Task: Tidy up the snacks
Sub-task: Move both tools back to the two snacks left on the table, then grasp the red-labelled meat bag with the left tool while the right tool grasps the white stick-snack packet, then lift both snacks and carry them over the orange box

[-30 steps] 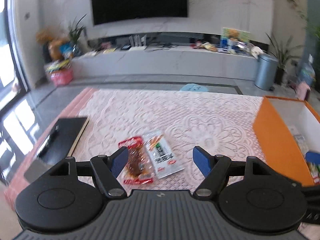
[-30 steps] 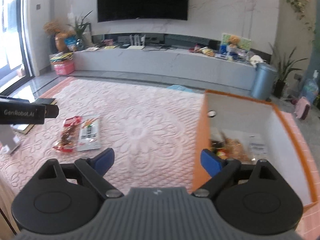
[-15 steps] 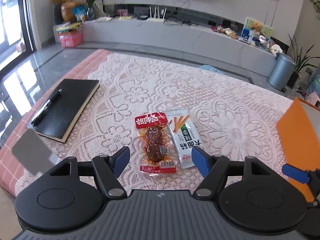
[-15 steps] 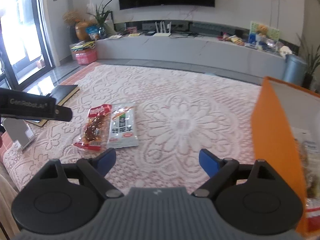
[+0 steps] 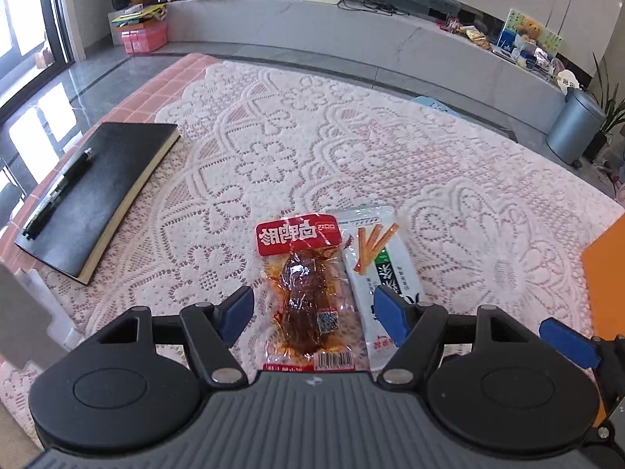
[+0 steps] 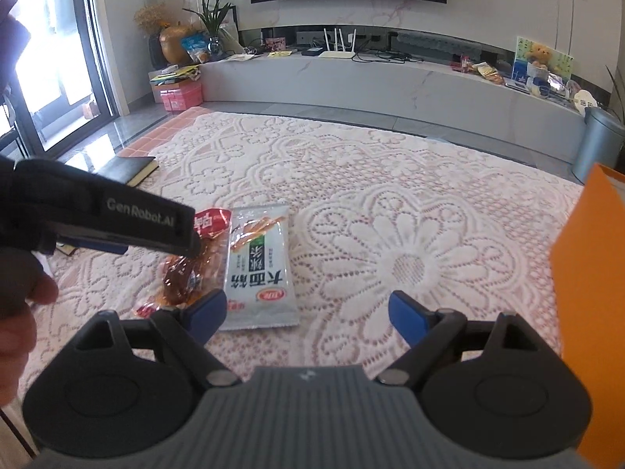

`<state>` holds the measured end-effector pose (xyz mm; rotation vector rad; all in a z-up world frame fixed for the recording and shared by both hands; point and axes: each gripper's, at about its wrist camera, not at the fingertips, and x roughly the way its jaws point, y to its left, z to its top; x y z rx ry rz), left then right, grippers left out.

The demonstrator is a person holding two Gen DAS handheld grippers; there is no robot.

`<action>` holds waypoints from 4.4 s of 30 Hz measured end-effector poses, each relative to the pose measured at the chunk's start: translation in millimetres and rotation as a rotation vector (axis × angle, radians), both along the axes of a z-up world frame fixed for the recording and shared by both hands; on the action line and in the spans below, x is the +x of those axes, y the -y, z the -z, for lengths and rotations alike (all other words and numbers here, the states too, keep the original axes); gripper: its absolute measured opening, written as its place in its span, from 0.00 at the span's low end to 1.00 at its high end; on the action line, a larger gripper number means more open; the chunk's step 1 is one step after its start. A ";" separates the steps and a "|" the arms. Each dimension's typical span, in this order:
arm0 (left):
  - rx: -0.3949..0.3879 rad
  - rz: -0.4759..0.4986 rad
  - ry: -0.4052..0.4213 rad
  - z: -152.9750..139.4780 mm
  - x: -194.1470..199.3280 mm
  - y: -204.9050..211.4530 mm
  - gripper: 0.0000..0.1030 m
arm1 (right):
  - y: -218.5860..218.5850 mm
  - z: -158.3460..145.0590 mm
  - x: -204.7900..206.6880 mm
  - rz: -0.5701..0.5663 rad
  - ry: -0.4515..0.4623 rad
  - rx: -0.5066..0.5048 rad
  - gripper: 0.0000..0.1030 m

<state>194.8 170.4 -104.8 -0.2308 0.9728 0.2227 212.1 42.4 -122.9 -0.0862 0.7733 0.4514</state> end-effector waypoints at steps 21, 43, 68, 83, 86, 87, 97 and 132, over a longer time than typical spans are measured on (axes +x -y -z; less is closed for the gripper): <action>0.075 0.084 -0.068 46.7 20.7 1.8 0.82 | -10.3 33.1 29.8 0.042 -0.056 -0.027 0.85; -0.118 -0.028 -0.004 41.6 1.4 -47.4 0.78 | -70.8 53.8 39.4 -0.193 0.073 -0.080 0.65; 0.061 0.021 -0.006 45.5 3.8 -20.8 0.66 | -11.1 46.6 14.1 -0.002 -0.010 -0.082 0.64; 0.074 0.000 0.088 24.8 -5.7 -20.0 0.65 | 3.2 36.8 12.2 0.041 -0.049 -0.059 0.46; 0.081 -0.007 0.093 19.4 -7.4 -18.4 0.65 | 18.7 28.4 0.3 0.063 -0.050 -0.048 0.46; 0.085 -0.003 0.093 17.0 -8.5 -16.2 0.65 | 23.7 26.2 -4.2 0.070 -0.050 -0.046 0.46; 0.010 0.106 0.118 -16.8 -28.9 36.5 0.65 | 81.6 -12.5 -45.1 0.151 -0.016 0.016 0.46; -0.035 0.600 0.190 -102.6 2.7 280.8 0.65 | 277.8 -109.9 -98.1 0.333 0.193 -0.007 0.46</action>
